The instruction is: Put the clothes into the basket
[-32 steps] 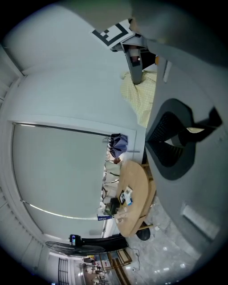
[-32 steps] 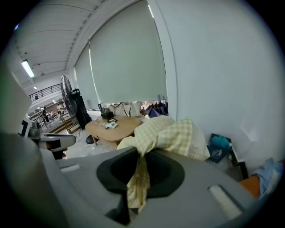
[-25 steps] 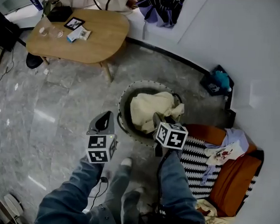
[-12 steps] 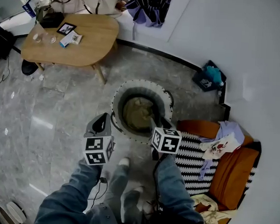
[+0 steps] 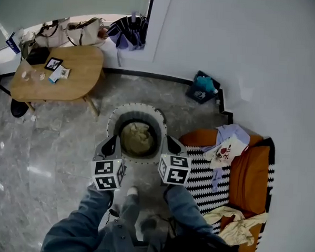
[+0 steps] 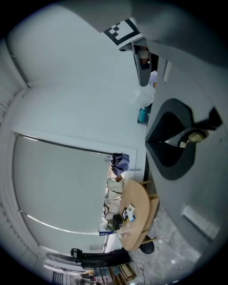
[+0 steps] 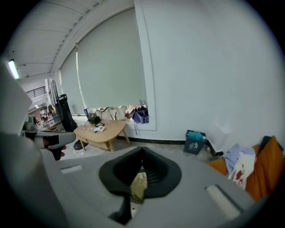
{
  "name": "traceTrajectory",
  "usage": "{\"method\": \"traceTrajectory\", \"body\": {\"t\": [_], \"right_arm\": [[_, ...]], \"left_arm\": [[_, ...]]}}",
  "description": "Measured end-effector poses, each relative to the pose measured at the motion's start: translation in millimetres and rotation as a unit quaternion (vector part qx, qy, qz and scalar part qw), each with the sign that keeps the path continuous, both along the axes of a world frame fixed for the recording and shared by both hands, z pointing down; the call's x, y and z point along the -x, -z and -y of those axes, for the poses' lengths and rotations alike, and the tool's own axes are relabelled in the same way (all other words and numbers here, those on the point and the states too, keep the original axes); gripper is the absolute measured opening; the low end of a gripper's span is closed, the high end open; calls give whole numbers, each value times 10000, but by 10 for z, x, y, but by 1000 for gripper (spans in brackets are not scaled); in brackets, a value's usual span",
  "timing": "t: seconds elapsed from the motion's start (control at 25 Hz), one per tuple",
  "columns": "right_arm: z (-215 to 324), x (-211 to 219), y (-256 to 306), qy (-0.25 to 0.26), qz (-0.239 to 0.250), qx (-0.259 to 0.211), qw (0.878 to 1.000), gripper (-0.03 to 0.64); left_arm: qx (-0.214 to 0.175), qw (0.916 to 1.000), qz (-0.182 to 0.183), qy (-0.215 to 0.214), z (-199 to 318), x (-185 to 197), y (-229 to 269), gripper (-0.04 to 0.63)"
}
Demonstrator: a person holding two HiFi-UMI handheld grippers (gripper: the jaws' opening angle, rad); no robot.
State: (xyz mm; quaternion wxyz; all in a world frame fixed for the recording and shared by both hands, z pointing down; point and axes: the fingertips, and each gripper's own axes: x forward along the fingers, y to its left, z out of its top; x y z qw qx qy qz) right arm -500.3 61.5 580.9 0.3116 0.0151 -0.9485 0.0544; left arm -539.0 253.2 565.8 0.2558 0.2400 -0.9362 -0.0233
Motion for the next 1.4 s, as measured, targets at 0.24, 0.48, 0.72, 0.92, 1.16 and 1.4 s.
{"method": "traceTrajectory", "body": {"t": [0.24,0.48,0.72,0.92,1.16,1.4], "right_arm": [[666,-618,723,-866,305,-212,9955,3],[1671,-1657,1088,-2333,336,-650,9696,3],[2454,-3168,1057,-3874,185,-784,9184,3],[2748,-4657,823,-5077,-170,-773,8579,3],[2806,-5825,679,-5771,-365,-703,8128,3],[2889,-6551,727,-6046,-413,-719,7922,3]], "left_arm": [[-229,9961,143,-842,760,-338,507,10],[-410,9705,590,-2303,2018,-773,1046,11],[-475,9217,573,-3806,3292,-1749,1081,10],[-372,8672,357,-4953,4066,-2916,840,9],[-329,8195,204,-5717,4498,-4114,713,11],[-279,7952,210,-6054,4777,-4835,698,9]]}}
